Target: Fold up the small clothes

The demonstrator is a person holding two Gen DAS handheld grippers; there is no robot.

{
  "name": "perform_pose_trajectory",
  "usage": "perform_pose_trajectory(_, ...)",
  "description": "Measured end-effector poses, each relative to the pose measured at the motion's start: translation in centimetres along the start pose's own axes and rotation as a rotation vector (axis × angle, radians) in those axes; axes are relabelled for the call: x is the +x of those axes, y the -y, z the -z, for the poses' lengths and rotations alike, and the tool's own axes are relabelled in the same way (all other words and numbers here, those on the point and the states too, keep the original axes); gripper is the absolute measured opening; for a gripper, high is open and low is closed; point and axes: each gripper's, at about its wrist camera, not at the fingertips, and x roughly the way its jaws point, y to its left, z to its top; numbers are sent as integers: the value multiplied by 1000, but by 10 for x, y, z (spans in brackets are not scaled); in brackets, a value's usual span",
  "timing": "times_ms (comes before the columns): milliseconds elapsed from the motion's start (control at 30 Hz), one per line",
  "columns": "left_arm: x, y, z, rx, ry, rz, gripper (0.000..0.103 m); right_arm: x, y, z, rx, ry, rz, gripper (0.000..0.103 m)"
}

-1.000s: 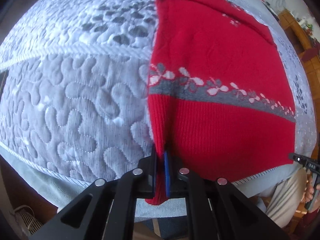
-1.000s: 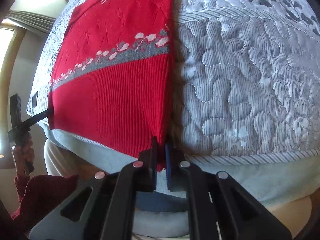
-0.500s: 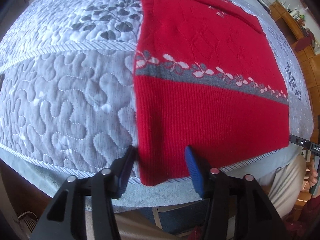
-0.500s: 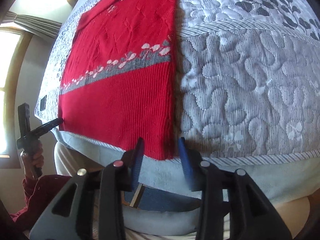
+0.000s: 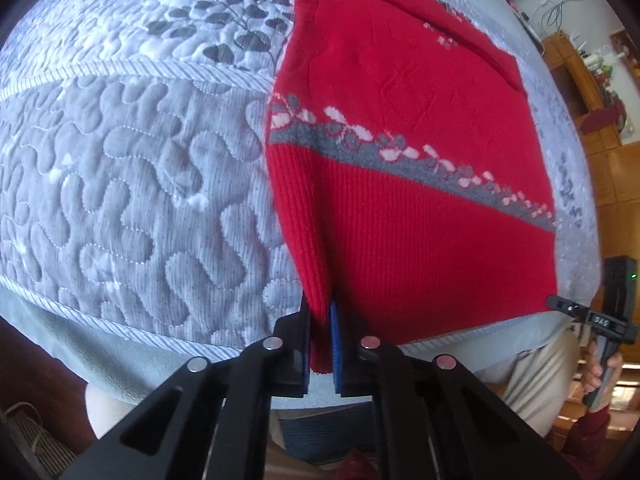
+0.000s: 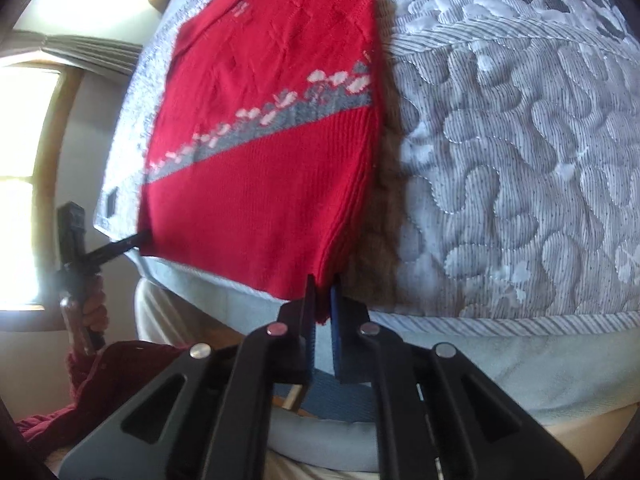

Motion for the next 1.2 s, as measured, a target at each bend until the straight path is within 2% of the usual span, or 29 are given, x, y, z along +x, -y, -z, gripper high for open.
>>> perform_pose_trajectory(133,-24,-10,-13,-24,29,65,8,-25,0,-10,26,49,-103,4)
perform_pose_trajectory(200,-36,-11,-27,-34,47,107,8,-37,-4,-21,25,72,-123,4)
perform_pose_trajectory(300,-49,-6,-57,-16,84,91,8,-54,-14,-50,-2,101,-80,4)
perform_pose_trajectory(467,-45,5,-112,1,103,49,8,-65,-19,-114,-18,108,9,4)
perform_pose_trajectory(633,-28,10,-160,5,105,-6,8,-56,-11,-174,1,96,66,4)
perform_pose_trajectory(800,-6,1,-193,-21,75,-32,9,-40,4,-210,34,66,82,4)
perform_pose_trajectory(867,2,-4,-202,-39,67,-51,16,-31,9,-223,50,56,91,5)
perform_pose_trajectory(900,5,-7,-206,-42,73,-69,19,-28,11,-228,57,55,95,8)
perform_pose_trajectory(967,7,-11,-212,-45,85,-104,43,-29,20,-236,66,80,144,26)
perform_pose_trajectory(1000,5,-14,-213,-53,92,-115,48,-32,24,-239,71,95,158,48)
perform_pose_trajectory(1033,1,-21,-214,-68,106,-126,49,-36,29,-240,78,120,166,53)
perform_pose_trajectory(1133,-15,-35,-214,-89,152,-198,49,-46,37,-239,77,141,127,44)
perform_pose_trajectory(1200,-27,-39,-211,-77,186,-216,49,-52,35,-236,47,153,107,44)
